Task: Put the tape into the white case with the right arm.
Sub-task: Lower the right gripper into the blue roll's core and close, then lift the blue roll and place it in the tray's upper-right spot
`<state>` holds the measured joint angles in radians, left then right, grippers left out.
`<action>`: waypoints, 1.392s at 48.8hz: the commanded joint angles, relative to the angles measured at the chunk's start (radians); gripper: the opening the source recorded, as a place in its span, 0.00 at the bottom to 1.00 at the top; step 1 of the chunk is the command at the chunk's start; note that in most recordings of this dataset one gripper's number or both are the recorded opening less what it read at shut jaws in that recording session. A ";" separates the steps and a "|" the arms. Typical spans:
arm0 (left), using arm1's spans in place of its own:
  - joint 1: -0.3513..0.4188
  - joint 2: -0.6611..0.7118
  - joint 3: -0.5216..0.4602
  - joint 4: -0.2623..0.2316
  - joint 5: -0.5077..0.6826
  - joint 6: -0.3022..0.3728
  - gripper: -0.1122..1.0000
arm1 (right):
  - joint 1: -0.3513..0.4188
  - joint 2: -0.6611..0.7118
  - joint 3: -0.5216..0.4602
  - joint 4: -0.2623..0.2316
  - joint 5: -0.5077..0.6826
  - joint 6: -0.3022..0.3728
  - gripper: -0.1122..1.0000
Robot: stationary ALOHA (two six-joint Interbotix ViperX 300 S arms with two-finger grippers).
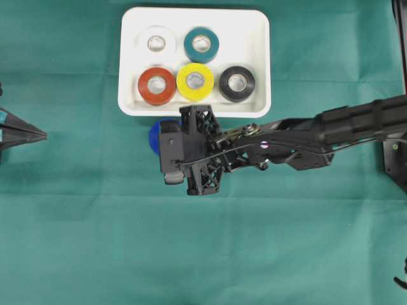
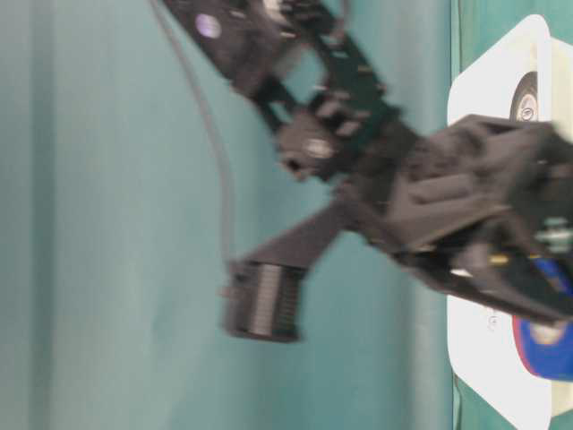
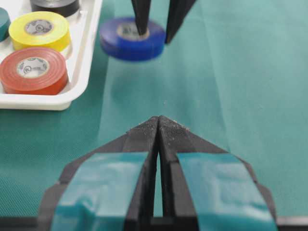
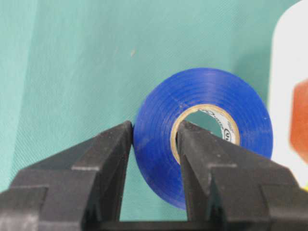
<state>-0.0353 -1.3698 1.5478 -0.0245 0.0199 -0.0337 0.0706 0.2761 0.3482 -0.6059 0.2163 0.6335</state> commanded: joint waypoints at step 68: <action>0.000 0.009 -0.011 -0.002 -0.011 0.000 0.10 | -0.331 -0.064 -0.031 -0.002 0.040 -0.002 0.11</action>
<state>-0.0353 -1.3698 1.5478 -0.0245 0.0184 -0.0337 -0.2531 0.2562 0.3237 -0.6059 0.2623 0.6335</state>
